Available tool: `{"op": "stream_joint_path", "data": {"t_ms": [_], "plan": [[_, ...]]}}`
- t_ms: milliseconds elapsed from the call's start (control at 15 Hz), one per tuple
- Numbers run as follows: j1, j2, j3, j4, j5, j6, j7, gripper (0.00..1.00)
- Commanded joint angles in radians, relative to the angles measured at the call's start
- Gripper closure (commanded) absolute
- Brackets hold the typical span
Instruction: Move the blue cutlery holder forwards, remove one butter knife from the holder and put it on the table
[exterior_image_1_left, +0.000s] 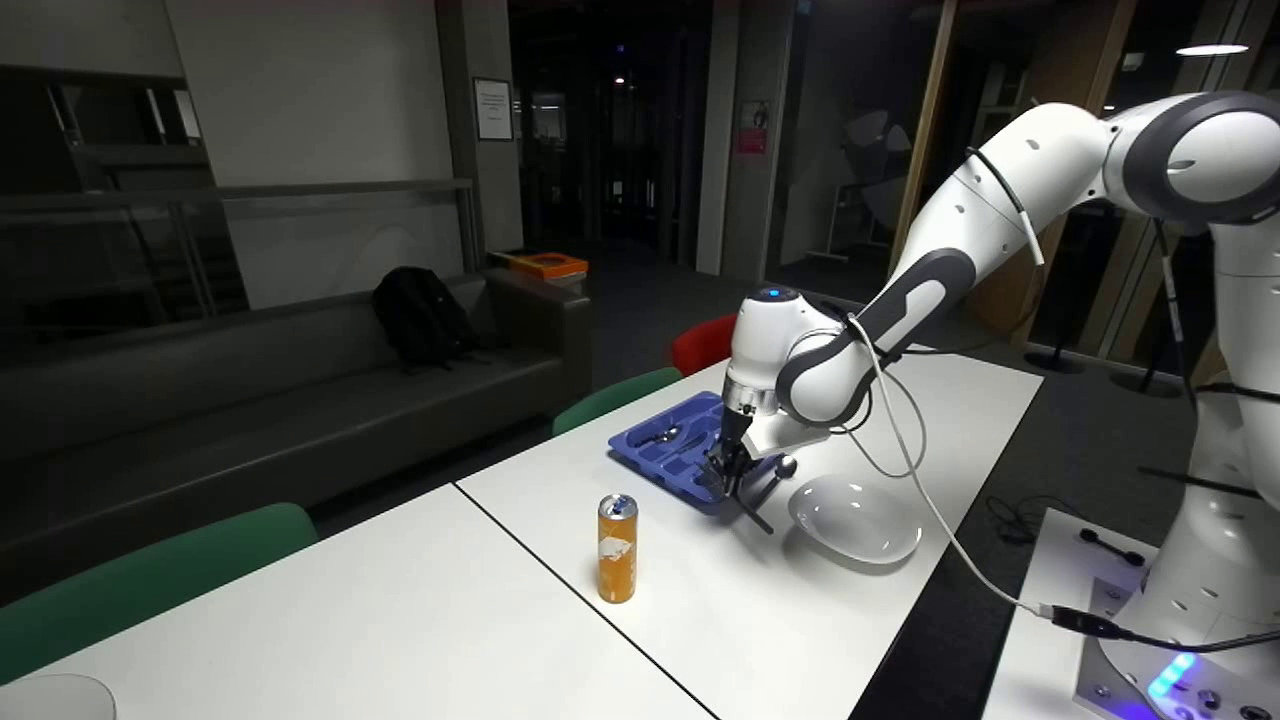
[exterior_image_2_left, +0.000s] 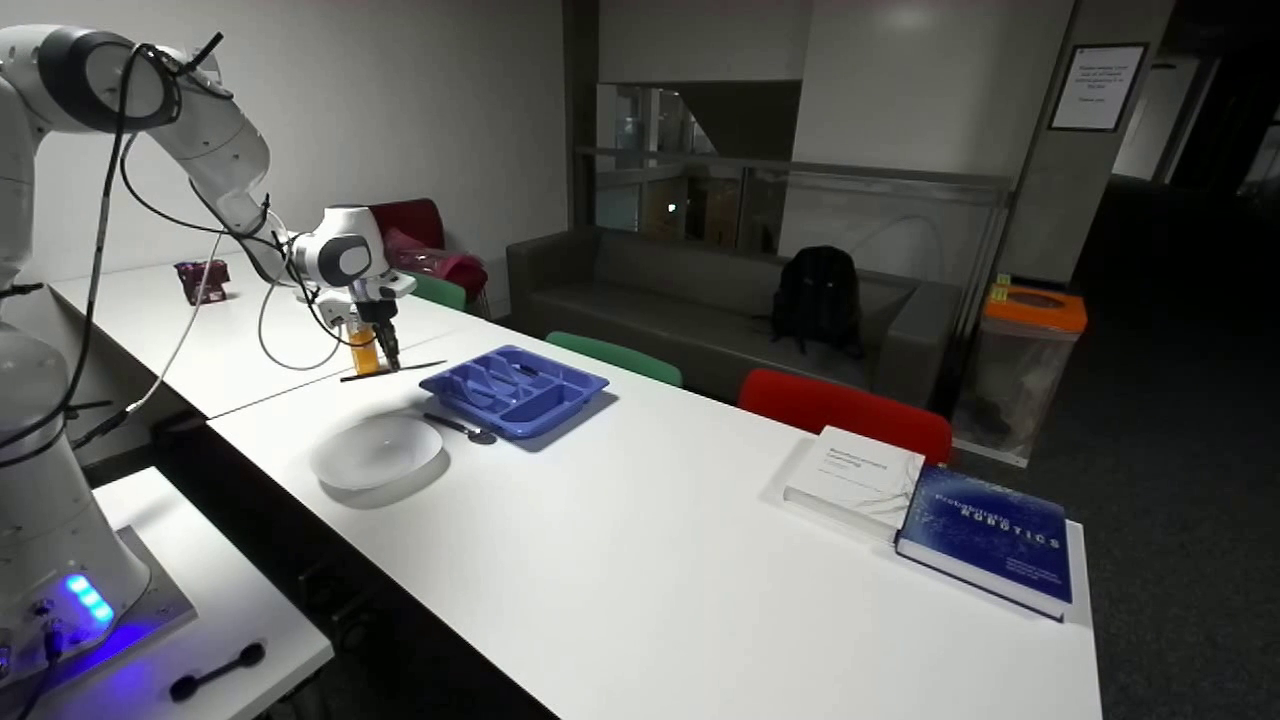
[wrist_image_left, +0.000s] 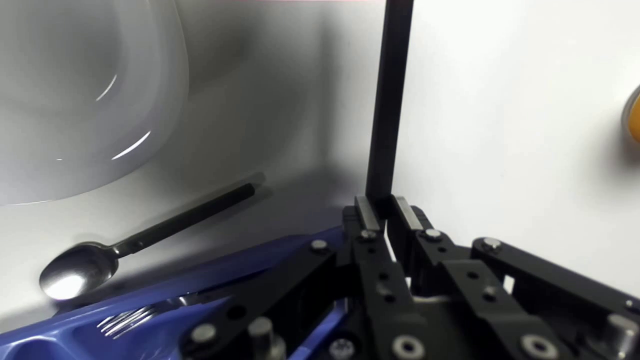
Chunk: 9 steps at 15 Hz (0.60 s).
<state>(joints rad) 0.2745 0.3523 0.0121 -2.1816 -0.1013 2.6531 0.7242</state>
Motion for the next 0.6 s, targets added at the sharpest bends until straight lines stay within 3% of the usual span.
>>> {"op": "stream_joint_path", "data": {"t_ms": [0,267,333,533], "plan": [[0.004,-0.001,-0.004,0.0,0.005,-0.002,-0.005,0.88],[0.004,-0.001,-0.004,0.0,0.005,-0.002,-0.005,0.88],[0.008,-0.008,-0.004,-0.015,0.003,0.011,0.001,0.97],[0.019,-0.024,-0.008,-0.051,-0.005,0.022,0.016,0.97]]}}
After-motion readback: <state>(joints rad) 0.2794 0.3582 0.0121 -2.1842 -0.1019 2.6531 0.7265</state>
